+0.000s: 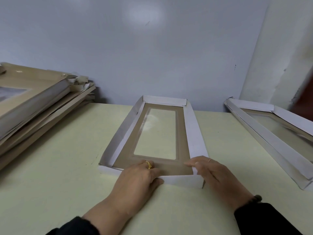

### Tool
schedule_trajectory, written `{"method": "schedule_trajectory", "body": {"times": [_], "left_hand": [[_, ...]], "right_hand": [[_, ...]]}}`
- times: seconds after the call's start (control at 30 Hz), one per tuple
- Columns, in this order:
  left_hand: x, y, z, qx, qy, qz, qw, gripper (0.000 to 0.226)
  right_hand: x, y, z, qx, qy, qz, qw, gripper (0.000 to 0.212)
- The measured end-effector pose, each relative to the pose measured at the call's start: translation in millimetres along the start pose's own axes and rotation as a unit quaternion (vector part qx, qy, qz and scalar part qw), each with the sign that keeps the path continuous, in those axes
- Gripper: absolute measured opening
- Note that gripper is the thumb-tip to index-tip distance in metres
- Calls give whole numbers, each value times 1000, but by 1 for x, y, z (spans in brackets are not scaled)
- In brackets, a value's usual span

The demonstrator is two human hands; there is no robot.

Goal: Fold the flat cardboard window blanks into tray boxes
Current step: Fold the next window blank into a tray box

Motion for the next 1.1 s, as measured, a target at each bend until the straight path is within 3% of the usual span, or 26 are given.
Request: {"method": "schedule_trajectory", "body": {"times": [0.07, 0.23, 0.57, 0.7, 0.8, 1.0, 1.1], "left_hand": [[0, -3, -1, 1, 1, 8, 1000, 24], [1, -5, -1, -14, 8, 33, 999, 23], [2, -5, -2, -20, 14, 33, 999, 27], [2, -4, -3, -27, 15, 35, 999, 25], [3, -2, -5, -29, 12, 31, 999, 23], [3, -2, -4, -18, 9, 19, 1000, 27], [3, -2, -5, -12, 8, 19, 1000, 25]], "right_hand": [[1, 2, -4, 6, -5, 0, 1000, 32], [3, -8, -2, 92, 33, 85, 992, 29], [0, -13, 8, 242, 89, 133, 957, 55], [0, -10, 7, 240, 73, 121, 961, 47], [-1, -3, 24, 259, 125, 61, 956, 39], [6, 8, 30, 225, 116, -16, 967, 39], [7, 5, 33, 213, 118, -15, 970, 30]]}}
Point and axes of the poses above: each hand's wrist, its own x-axis away from the middle knuckle, its own y-axis out of the back of the hand, z = x × y, the point moved 9 cm from there along -x, towards the middle knuckle, and after that the axes turned 11 degrees about y, right-handed, at the moved point
